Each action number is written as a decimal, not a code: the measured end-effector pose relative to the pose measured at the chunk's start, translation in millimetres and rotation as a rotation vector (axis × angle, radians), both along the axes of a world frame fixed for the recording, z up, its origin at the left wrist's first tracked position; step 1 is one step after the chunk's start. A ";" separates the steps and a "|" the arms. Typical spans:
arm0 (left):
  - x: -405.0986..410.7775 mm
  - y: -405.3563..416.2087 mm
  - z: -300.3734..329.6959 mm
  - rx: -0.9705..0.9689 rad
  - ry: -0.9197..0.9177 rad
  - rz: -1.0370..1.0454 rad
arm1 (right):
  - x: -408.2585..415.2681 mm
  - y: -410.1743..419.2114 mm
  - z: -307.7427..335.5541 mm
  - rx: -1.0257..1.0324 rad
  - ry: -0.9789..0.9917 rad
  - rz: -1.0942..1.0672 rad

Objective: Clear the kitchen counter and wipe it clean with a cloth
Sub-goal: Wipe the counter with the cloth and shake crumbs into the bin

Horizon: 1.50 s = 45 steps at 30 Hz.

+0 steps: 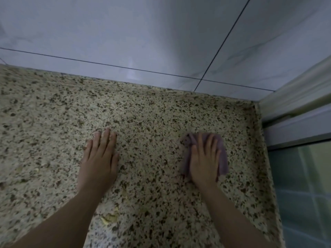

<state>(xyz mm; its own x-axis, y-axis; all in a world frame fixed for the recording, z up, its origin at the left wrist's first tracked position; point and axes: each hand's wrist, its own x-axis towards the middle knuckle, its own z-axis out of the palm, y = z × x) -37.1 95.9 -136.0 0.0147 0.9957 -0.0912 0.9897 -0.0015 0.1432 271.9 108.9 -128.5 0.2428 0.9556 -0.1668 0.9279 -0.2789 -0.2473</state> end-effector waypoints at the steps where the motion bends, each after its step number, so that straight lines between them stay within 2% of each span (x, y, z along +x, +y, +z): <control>1: -0.1 -0.5 0.1 0.003 -0.003 -0.003 | 12.3 18.1 -0.1 0.005 0.002 0.000; 6: -2.6 -1.0 -3.1 0.008 -0.006 -0.013 | 34.4 109.3 -3.6 0.061 0.021 0.199; 10: -1.7 -0.4 -4.4 0.019 0.005 -0.015 | 18.6 115.4 -6.1 0.077 -0.044 0.291; 15: -0.7 -1.8 0.2 -0.002 0.029 0.000 | -50.8 36.9 -2.8 0.019 0.092 0.679; 17: -0.2 -0.3 0.9 -0.013 0.036 -0.003 | -74.5 -5.3 -2.2 -0.020 0.140 0.763; 20: -0.2 -0.7 2.2 -0.019 0.021 -0.007 | -80.4 -13.1 2.8 -0.048 0.222 0.819; 24: -1.5 -0.1 -1.3 -0.007 0.012 -0.001 | -79.3 55.0 7.8 -0.055 0.273 0.875; 27: -2.2 -1.3 -4.5 0.011 0.020 -0.004 | -90.2 118.1 3.5 -0.029 0.185 0.870; 30: -1.4 -2.4 -5.7 0.012 0.005 -0.013 | -93.5 145.5 -1.8 0.057 -0.015 0.967; 34: -1.9 -2.1 -3.6 -0.001 -0.002 -0.013 | -77.2 90.5 -3.1 0.113 -0.052 1.063; 39: -1.7 -1.5 -0.3 -0.011 0.012 -0.012 | -80.3 -27.0 0.5 0.039 0.113 1.043; 42: -1.7 -1.1 -1.1 -0.014 0.001 -0.011 | -82.6 -12.7 0.8 0.023 0.217 0.975; 45: -2.1 -0.9 -4.5 -0.008 -0.007 -0.011 | -81.9 53.6 0.7 0.102 0.221 0.945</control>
<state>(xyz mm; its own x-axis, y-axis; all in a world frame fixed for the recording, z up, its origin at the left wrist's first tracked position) -39.2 94.9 -140.6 0.0267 0.9948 -0.0988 0.9886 -0.0116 0.1503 190.1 162.5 -127.8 -0.6578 0.7528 -0.0222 0.6881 0.5888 -0.4240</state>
